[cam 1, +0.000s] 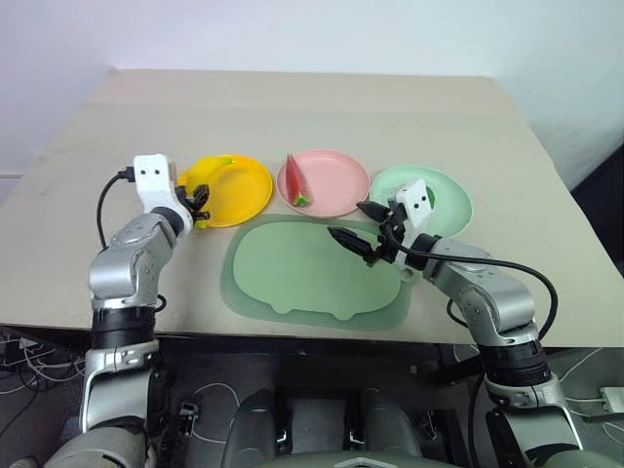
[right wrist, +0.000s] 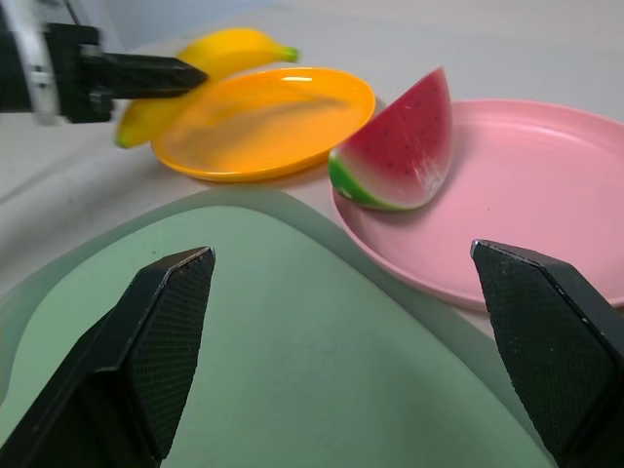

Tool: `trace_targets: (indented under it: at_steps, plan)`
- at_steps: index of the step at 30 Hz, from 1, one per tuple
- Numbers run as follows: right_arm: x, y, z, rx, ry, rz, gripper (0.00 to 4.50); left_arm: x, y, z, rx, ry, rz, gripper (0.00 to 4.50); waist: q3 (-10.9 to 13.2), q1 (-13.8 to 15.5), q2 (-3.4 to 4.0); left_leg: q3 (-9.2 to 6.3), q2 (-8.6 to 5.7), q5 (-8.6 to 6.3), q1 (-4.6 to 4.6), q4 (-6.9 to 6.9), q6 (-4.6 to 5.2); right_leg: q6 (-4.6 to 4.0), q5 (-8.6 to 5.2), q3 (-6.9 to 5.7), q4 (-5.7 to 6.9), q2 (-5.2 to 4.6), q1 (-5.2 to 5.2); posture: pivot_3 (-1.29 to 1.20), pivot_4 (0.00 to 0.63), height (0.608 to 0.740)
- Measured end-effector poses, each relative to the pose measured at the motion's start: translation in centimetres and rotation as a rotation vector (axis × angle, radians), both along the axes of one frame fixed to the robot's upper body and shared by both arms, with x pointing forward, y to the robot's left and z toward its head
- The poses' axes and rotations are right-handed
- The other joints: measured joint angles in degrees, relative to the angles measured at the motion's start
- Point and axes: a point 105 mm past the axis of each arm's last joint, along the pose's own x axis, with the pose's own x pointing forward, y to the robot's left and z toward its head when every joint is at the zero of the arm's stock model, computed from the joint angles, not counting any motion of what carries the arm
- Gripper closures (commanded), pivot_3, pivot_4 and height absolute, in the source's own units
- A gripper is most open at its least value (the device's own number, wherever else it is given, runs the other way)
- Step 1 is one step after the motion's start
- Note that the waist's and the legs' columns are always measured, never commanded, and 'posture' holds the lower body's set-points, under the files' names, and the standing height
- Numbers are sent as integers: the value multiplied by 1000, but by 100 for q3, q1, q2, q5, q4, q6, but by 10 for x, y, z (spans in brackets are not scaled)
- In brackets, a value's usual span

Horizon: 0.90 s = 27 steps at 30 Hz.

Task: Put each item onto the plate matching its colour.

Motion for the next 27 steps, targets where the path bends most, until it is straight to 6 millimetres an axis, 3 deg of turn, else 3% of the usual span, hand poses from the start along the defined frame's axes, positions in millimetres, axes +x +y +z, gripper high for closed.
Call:
trace_targets:
  at_steps: [9, 14, 16, 18, 27]
  plan:
    - [4, -1, 0, -9, -3, -20, 0, 23, -9, -16, 7, 27, -29, 2866, 2, -14, -3, 2, 0, 1, -1, -1, 0, 2, -1, 0, 1, 0, -1, 0, 150, 695]
    - [4, -2, 0, -15, -5, -29, 0, 23, -15, -13, -5, 16, -69, 1185, 4, -19, -7, 2, 0, 1, 0, 0, 0, 3, -2, 1, 2, 0, -1, 0, 150, 695]
    - [5, -2, 0, -15, -6, -35, 0, 21, -17, -3, -7, -16, -85, 415, 12, -21, -18, 1, 1, 1, -1, -1, -2, 3, -2, 1, 3, 0, -2, 0, 150, 695]
    - [5, -2, 0, -14, -7, -38, 0, 13, -18, 10, 16, -70, -110, 26, 12, -29, -18, 2, 1, 1, -1, -1, -2, 3, -2, 3, 1, -1, -2, 0, 150, 695]
    - [-4, -7, -7, 23, 10, -60, 0, -48, -18, 20, 75, -228, -306, 26, 12, -17, -18, 1, 3, 1, 1, -1, -3, 3, -2, 5, 3, -3, -2, 0, 150, 695]
